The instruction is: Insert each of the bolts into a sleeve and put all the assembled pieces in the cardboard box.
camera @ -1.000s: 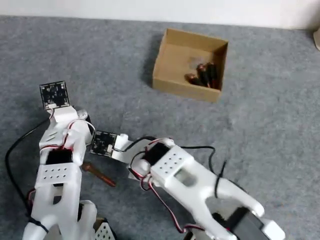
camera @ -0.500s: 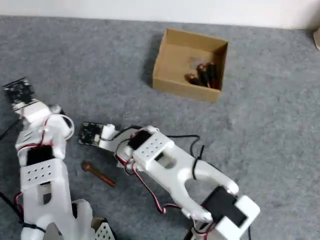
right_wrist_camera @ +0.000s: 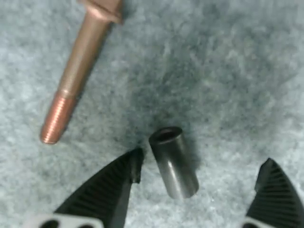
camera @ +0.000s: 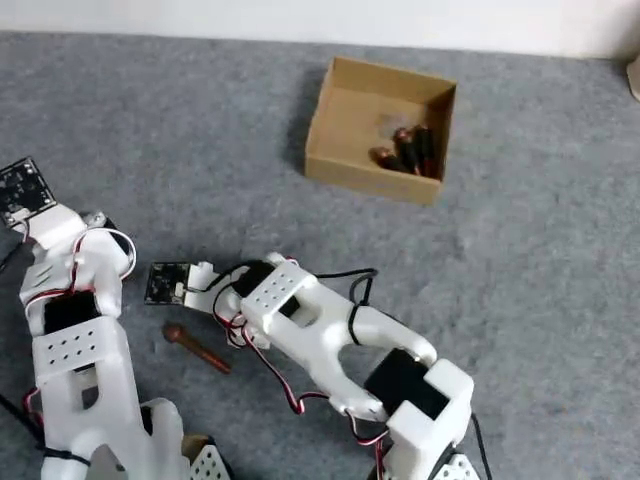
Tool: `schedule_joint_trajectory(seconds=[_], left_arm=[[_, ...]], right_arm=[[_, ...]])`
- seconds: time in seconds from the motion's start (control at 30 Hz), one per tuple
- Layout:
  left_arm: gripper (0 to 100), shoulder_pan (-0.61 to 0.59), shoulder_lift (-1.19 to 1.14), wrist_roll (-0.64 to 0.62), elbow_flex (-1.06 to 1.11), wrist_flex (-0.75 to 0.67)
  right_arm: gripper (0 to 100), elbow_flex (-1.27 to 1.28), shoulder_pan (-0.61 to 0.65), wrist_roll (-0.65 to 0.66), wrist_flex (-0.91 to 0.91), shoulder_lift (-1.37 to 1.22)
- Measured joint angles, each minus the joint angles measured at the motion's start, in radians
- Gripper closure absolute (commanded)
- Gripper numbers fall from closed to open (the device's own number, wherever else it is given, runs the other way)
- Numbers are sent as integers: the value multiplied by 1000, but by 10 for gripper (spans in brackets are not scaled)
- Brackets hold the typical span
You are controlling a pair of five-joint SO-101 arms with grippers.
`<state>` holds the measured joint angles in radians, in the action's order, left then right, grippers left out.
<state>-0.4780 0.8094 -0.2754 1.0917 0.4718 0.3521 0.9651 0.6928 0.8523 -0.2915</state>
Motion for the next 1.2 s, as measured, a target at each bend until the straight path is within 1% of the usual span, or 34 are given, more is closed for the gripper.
schedule_joint_trajectory(seconds=[0.07,0.2,0.23,0.4,0.5,0.8,0.9,1.0,1.1,1.2], left_arm=[[993,0,0,0,0,0],[993,0,0,0,0,0],[993,0,0,0,0,0],[993,0,0,0,0,0],[994,0,0,0,0,0],[994,0,0,0,0,0],[994,0,0,0,0,0],[994,5,0,0,0,0],[992,34,-2,0,-14,9],[952,55,-20,0,-94,123]], right_arm=[[702,-5,-2,0,0,-9],[905,-12,0,2,2,-23],[922,-14,0,2,2,-23],[926,-21,-2,-6,-9,-23],[998,-21,-3,-64,-20,-25],[994,-32,-25,-103,-14,-20],[994,-58,-57,-150,72,43],[994,-58,-121,-164,164,146],[994,-60,-196,-184,221,310],[994,-41,-265,-233,301,477]])
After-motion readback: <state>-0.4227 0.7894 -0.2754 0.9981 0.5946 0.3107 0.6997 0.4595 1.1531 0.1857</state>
